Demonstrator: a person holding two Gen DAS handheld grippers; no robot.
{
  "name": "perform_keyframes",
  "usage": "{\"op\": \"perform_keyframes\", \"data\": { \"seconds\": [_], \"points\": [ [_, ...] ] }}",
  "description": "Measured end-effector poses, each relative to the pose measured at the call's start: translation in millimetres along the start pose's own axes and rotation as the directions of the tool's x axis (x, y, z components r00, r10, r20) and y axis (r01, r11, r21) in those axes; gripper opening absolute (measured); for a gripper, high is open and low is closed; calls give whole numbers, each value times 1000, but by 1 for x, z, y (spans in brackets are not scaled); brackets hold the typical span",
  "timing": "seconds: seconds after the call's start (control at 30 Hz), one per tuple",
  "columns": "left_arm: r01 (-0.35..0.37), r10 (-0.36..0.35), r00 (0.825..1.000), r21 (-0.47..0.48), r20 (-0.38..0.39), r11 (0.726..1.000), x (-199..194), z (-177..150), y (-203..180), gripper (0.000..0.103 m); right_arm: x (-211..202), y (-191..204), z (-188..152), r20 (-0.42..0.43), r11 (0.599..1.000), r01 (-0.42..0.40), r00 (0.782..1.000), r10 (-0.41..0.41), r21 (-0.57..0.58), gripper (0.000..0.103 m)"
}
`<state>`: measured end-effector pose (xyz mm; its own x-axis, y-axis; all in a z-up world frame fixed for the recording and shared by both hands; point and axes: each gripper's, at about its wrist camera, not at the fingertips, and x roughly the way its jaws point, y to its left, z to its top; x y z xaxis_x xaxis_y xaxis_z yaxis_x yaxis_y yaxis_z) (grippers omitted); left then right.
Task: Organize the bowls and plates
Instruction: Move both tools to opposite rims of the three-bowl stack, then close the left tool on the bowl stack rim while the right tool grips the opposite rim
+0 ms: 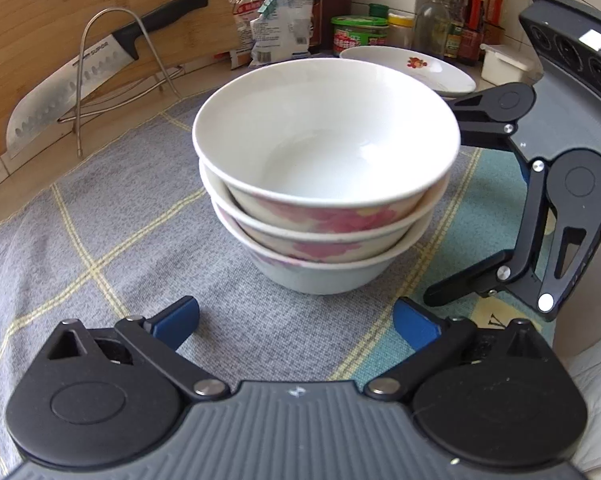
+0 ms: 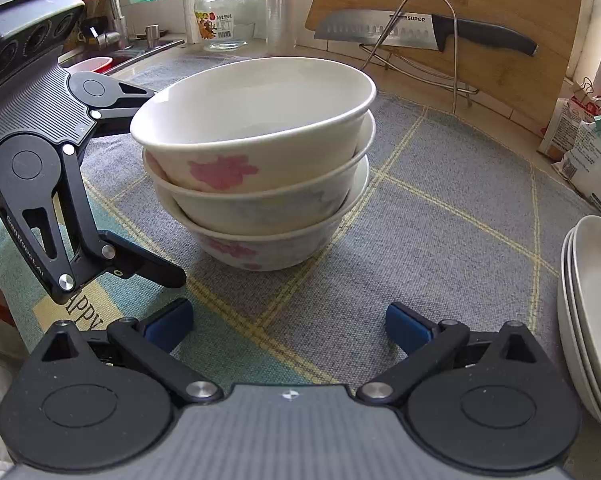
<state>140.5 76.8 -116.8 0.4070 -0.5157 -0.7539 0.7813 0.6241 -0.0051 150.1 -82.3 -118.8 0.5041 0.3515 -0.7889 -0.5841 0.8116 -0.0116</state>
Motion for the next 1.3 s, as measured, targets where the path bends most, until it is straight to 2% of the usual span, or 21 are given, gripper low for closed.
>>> {"op": "perform_keyframes", "data": {
  "seconds": [0.27,0.33,0.47,0.57,0.63,0.77,1.07,1.3],
  "points": [
    [133,-138,990,138,28,981,7,4,16,100,6,0,10,-14,1000,9,1000,-9,7,103],
    [159,-165,986,156,30,975,6,7,19,91,9,-1,14,-23,1000,-7,1000,6,-17,103],
    [196,-204,978,177,31,965,4,13,24,89,12,-4,21,-28,994,-46,999,43,-101,103],
    [201,-209,978,225,14,954,4,16,22,88,14,-7,26,-36,982,-82,996,77,-171,103],
    [200,-206,979,249,-3,948,5,18,20,82,15,-10,30,-46,971,-106,994,99,-213,103],
    [220,-221,975,257,-25,941,9,24,21,79,12,-13,38,-60,951,-145,989,134,-272,100],
    [255,-253,967,246,-41,935,18,25,27,79,19,-15,54,-99,915,-215,976,193,-340,95],
    [271,-266,962,261,-55,927,21,25,27,79,23,-15,58,-117,906,-240,970,212,-350,90]
  ]
}}
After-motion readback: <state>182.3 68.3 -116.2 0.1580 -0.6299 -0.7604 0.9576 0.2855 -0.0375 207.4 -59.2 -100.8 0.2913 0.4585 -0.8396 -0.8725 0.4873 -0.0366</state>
